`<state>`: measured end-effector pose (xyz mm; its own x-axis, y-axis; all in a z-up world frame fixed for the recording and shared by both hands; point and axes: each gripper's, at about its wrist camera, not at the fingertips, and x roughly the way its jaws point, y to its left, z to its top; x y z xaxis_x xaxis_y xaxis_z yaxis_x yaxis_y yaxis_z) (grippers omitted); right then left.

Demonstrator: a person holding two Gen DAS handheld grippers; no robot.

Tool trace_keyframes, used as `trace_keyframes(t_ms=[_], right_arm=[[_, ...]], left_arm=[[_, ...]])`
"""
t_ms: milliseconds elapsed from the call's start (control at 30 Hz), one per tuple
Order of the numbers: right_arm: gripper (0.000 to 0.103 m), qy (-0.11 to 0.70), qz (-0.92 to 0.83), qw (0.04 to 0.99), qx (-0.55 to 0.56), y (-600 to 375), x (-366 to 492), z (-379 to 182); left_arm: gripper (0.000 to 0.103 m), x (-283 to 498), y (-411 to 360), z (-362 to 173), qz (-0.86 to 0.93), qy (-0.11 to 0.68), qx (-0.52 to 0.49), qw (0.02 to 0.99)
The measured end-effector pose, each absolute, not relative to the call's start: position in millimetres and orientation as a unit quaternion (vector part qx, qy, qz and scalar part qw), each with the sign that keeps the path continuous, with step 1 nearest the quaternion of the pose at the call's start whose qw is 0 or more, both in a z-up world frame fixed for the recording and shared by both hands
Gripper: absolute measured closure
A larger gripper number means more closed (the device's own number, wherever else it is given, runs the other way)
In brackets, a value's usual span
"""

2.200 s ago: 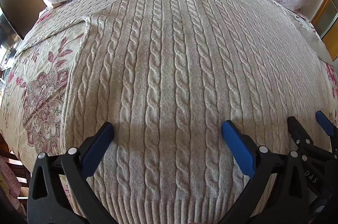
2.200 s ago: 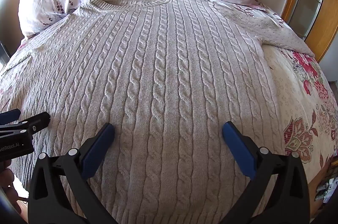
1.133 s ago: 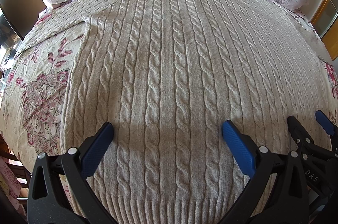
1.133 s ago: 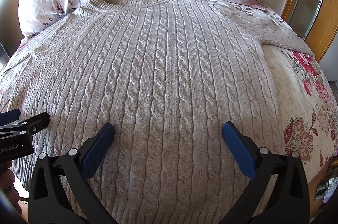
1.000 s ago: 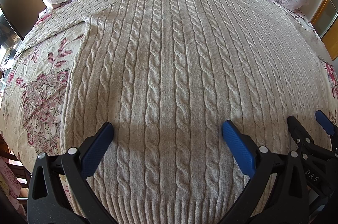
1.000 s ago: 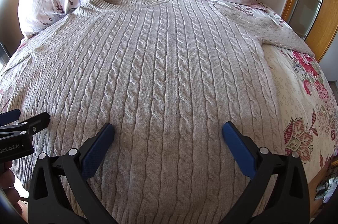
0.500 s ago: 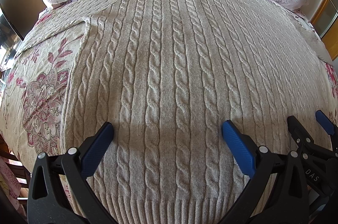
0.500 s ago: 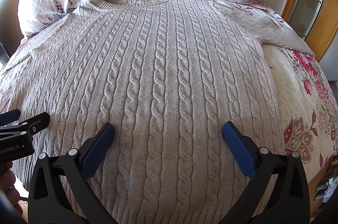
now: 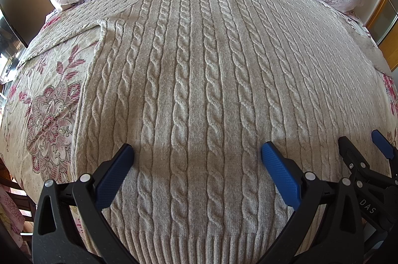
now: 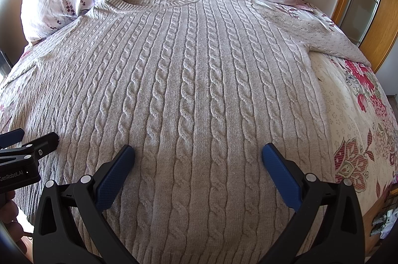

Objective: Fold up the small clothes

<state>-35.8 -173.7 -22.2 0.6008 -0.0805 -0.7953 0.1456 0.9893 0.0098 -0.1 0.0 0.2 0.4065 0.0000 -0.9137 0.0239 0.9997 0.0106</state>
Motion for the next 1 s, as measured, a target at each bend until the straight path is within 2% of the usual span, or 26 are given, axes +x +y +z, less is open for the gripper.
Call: trace_keyframes(t_ms=[1000], right_arm=[[0.001, 0.451, -0.058, 0.89, 0.038, -170.1, -34.0, -25.2]], left_arm=[[0.002, -0.1, 0.0, 0.2, -0.007, 0.545, 0.011, 0.839]])
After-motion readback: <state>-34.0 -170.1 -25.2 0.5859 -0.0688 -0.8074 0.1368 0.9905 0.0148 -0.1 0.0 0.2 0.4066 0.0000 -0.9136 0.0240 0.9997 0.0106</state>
